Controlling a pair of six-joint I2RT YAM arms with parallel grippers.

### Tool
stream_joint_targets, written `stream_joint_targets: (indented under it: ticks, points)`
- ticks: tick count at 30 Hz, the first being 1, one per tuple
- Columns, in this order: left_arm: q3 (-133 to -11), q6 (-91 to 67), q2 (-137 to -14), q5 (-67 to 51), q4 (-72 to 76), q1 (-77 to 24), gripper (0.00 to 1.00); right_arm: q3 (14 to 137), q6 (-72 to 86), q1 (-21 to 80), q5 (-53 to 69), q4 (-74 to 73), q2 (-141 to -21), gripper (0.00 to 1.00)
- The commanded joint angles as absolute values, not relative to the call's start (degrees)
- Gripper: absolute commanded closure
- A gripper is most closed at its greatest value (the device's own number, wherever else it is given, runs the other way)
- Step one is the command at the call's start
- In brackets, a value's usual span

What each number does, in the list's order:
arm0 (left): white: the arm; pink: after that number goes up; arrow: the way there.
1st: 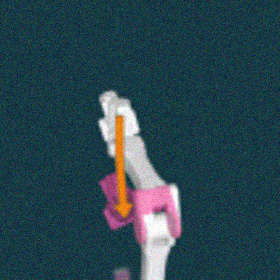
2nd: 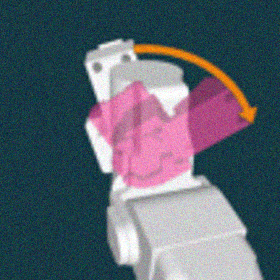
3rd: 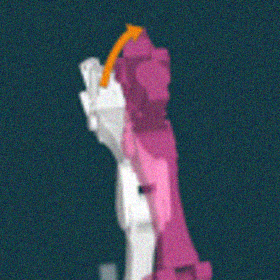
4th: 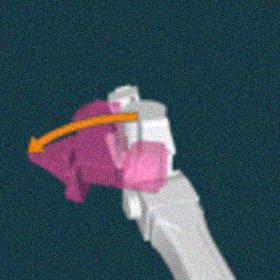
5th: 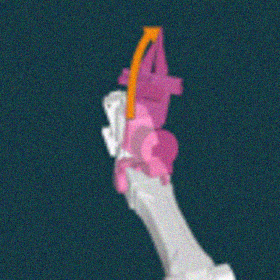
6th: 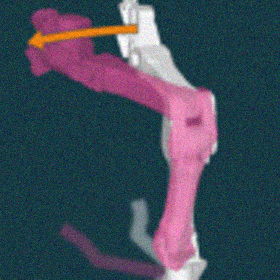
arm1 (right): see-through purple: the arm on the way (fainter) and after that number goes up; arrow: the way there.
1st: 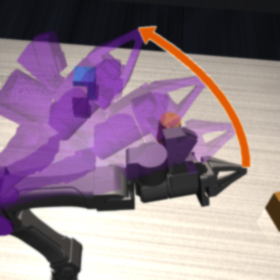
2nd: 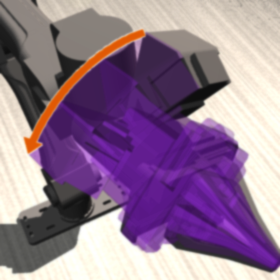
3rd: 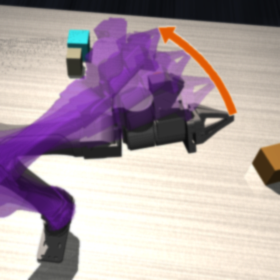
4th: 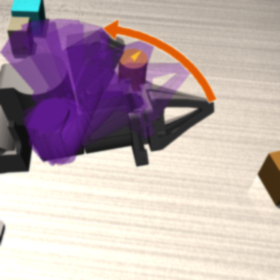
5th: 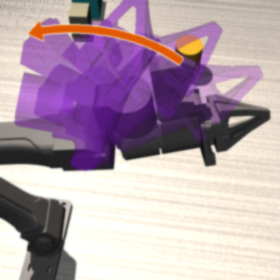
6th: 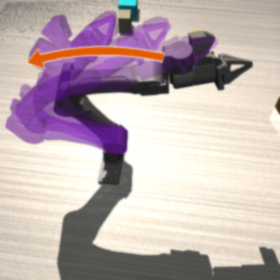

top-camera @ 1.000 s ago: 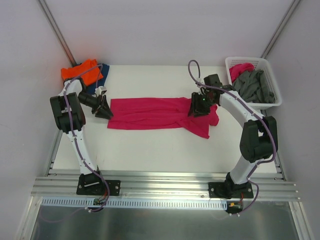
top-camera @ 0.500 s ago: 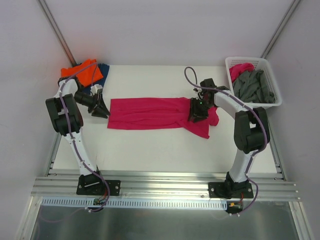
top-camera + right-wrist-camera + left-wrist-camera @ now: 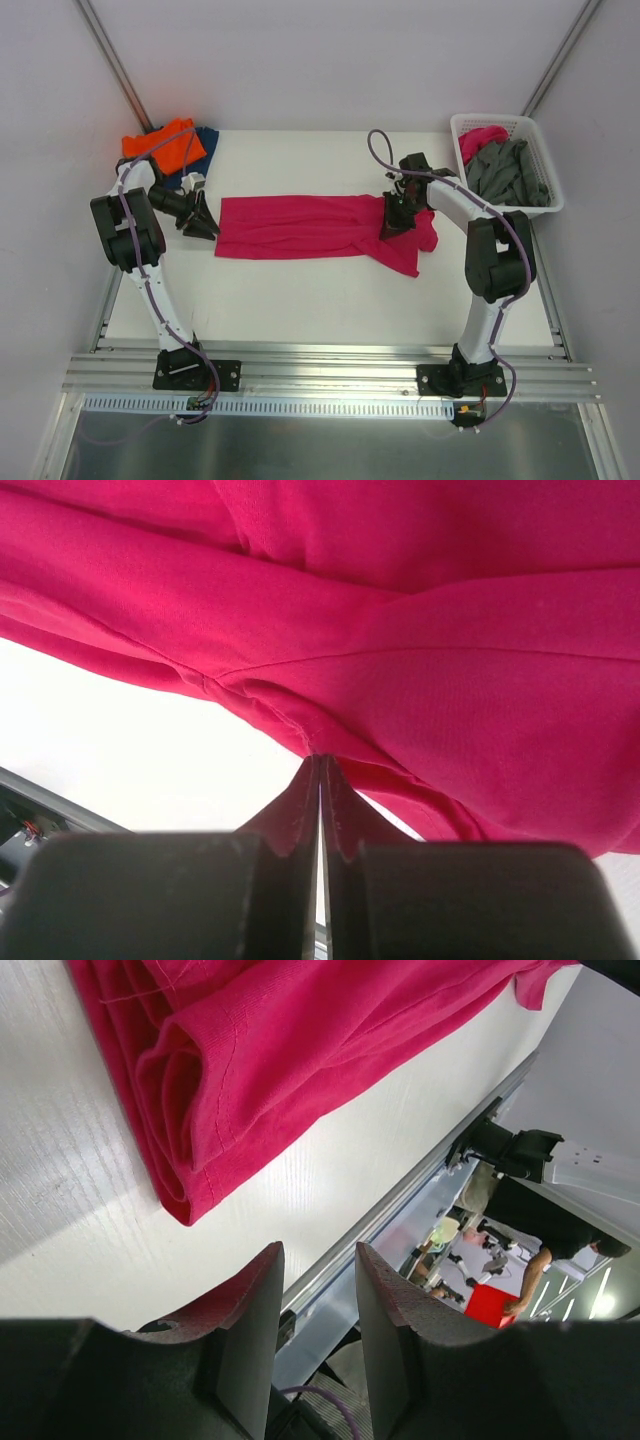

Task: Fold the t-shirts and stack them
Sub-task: Fold the tshirt

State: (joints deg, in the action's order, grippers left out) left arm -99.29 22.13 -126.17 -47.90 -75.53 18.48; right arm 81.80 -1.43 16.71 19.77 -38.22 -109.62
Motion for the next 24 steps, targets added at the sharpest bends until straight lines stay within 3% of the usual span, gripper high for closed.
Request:
stream_joint_targets:
  ticks: [1,24]
  points:
    - [-99.93,23.29,-123.66,-49.74,-79.63,18.90,0.65,83.67,-1.32,16.52,20.30,-38.76,-107.14,0.99]
    - [-102.21,21.18,-129.72,-50.71,-77.43,18.63,0.66,75.76,-0.79,17.14,19.07,-39.29,-89.39,0.99]
